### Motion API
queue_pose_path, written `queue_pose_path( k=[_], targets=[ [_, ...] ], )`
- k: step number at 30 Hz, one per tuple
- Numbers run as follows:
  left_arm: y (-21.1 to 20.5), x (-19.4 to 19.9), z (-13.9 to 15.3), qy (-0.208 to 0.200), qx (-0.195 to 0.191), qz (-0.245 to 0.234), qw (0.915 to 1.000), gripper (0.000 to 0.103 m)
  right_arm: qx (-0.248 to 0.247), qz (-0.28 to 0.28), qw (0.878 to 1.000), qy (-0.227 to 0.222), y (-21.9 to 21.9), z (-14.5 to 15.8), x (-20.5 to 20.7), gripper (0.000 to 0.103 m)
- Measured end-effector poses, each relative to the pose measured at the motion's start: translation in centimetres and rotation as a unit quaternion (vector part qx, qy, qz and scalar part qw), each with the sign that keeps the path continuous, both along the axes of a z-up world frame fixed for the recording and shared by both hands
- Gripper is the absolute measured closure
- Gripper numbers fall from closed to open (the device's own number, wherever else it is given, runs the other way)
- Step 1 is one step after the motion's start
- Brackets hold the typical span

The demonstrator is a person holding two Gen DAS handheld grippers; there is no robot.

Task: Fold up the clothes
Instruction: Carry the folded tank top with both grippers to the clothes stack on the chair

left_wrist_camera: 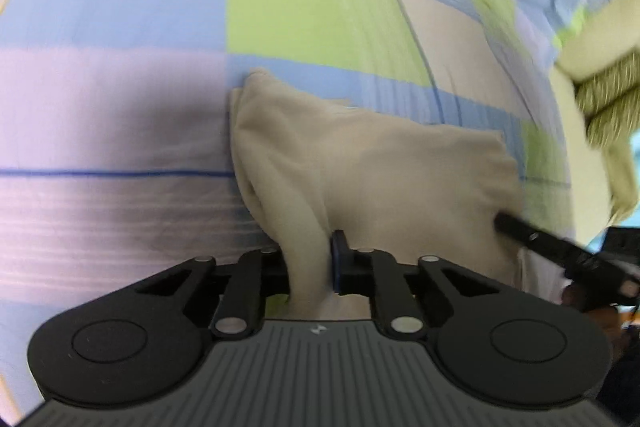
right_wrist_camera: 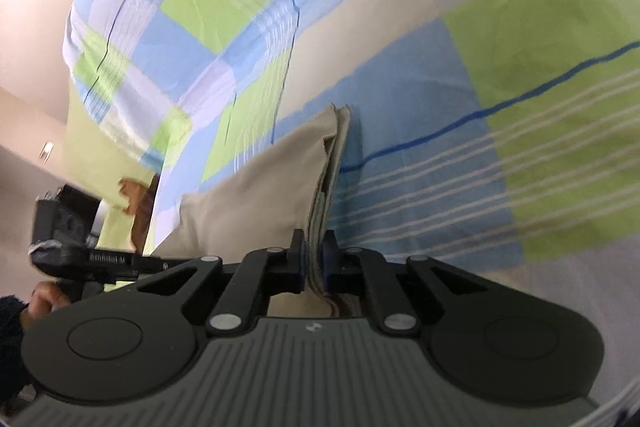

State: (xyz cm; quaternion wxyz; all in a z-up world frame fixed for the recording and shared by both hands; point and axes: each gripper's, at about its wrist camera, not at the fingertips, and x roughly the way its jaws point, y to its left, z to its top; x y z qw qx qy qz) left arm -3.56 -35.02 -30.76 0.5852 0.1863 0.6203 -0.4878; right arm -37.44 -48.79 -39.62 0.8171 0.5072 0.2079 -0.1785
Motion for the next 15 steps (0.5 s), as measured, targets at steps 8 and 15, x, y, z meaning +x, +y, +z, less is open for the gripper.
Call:
queue_pose_path(
  k=[8,15],
  targets=[
    [-6.2,-7.0,5.8,-0.008,-0.034,-0.163,0.9861,0.093,0.022,-0.162,0.987,0.014,4.0,5.1,-7.4,0.098],
    [-11.1,-20.5,9.3,0.044,-0.069,-0.328,0.9412,0.093,0.016,-0.331,0.943,0.019,11.4,9.2,-21.1,0.098]
  ],
)
